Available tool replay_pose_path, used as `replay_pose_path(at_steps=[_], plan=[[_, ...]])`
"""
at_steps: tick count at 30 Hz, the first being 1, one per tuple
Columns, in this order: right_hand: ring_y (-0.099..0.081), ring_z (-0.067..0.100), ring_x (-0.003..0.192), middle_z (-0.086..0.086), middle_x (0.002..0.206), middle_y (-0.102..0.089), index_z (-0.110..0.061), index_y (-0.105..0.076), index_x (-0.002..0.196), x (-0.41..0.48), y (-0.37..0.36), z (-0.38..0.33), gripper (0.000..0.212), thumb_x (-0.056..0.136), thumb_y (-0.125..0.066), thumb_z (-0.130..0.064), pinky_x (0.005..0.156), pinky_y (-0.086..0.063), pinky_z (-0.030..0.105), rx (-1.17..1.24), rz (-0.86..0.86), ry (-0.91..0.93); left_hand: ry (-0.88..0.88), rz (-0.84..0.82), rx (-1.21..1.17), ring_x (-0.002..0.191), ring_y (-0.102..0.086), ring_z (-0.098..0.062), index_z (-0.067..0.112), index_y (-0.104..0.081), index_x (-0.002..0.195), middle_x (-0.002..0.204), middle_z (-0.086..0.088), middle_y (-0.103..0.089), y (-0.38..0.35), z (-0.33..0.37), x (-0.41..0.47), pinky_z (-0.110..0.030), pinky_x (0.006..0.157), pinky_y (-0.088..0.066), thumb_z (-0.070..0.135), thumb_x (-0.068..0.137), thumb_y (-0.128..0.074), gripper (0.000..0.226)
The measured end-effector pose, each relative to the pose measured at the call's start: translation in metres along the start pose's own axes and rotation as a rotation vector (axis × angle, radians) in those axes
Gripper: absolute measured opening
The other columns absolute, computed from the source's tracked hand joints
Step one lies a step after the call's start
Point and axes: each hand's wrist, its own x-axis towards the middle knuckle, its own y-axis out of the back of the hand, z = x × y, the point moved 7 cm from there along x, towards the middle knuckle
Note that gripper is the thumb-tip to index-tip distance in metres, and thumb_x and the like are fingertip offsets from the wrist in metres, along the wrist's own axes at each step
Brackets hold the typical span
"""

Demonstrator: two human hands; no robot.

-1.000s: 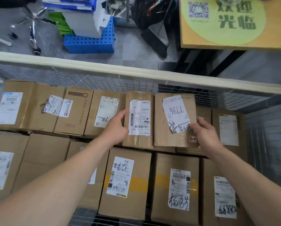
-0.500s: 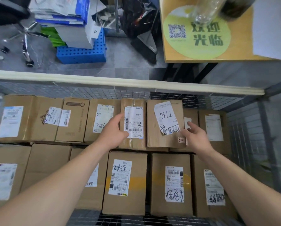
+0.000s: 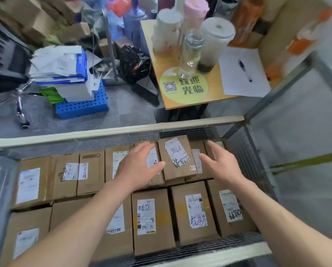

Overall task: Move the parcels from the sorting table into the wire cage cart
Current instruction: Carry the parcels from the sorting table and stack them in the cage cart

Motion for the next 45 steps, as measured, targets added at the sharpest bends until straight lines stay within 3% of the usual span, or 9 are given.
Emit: replay_pose_path(at_steps=[12,16,19,27,33,41,45], plan=[[-0.041,0.017,0.143,-0.001,0.154,-0.048,-0.02,-0.045,0.151,-0.139,0.131,-0.055,0.068,0.092,-0.064,-0.049,0.115,-0.036,0.034,-0.202,0.378,0.073,-0.481,0.101,0.103,0.144,-0.035,-0.013,0.02,-0.047,0.148,0.154,0.005,-0.044,0.088,0.161,-0.057,-0.033,0.117,-0.031,0.06,0.09,-0.061,0.072],[-0.041,0.017,0.143,0.0,0.152,-0.05,-0.023,-0.049,0.148,-0.179,0.163,-0.048,0.068,0.09,-0.064,-0.055,0.111,-0.038,0.034,-0.28,0.482,0.013,-0.616,0.119,0.152,0.142,-0.037,-0.013,0.02,-0.049,0.146,0.151,0.005,-0.047,0.093,0.207,-0.075,-0.034,0.114,-0.035,0.067,0.088,-0.055,0.074],[-0.041,0.017,0.143,0.0,0.152,-0.05,-0.023,-0.049,0.148,-0.207,0.184,-0.036,0.07,0.09,-0.062,-0.059,0.109,-0.041,0.038,-0.331,0.536,-0.047,-0.699,0.145,0.187,0.136,-0.044,-0.015,0.018,-0.055,0.14,0.144,0.003,-0.054,0.091,0.243,-0.091,-0.033,0.108,-0.039,0.077,0.081,-0.038,0.085],[-0.047,0.022,0.138,0.003,0.144,-0.056,-0.018,-0.056,0.141,-0.293,0.234,0.011,0.069,0.087,-0.064,-0.06,0.105,-0.045,0.043,-0.336,0.699,-0.22,-0.919,0.188,0.222,0.114,-0.064,-0.024,0.01,-0.069,0.119,0.12,-0.003,-0.069,0.056,0.324,-0.143,-0.039,0.091,-0.055,0.07,0.082,-0.045,0.075],[-0.056,0.026,0.12,0.003,0.123,-0.066,-0.014,-0.062,0.126,-0.373,0.257,0.063,0.061,0.085,-0.063,-0.059,0.09,-0.052,0.045,-0.321,0.768,-0.338,-1.02,0.116,0.254,0.118,-0.061,-0.021,0.012,-0.065,0.127,0.124,-0.001,-0.067,0.01,0.382,-0.2,-0.039,0.091,-0.055,0.073,0.083,-0.041,0.08],[-0.051,0.021,0.131,-0.001,0.14,-0.059,-0.02,-0.053,0.143,-0.493,0.271,0.131,0.07,0.089,-0.059,-0.063,0.098,-0.046,0.037,-0.268,0.834,-0.464,-1.166,0.103,0.301,0.112,-0.064,-0.02,0.014,-0.069,0.122,0.12,0.001,-0.069,-0.043,0.447,-0.299,-0.034,0.085,-0.056,0.073,0.082,-0.044,0.076],[-0.06,0.025,0.113,-0.001,0.12,-0.066,-0.025,-0.06,0.124,-0.552,0.273,0.162,0.061,0.085,-0.053,-0.07,0.082,-0.049,0.036,-0.262,0.869,-0.523,-1.22,0.099,0.293,0.109,-0.066,-0.019,0.015,-0.07,0.118,0.115,0.002,-0.07,-0.07,0.472,-0.352,-0.034,0.078,-0.058,0.073,0.08,-0.045,0.074]])
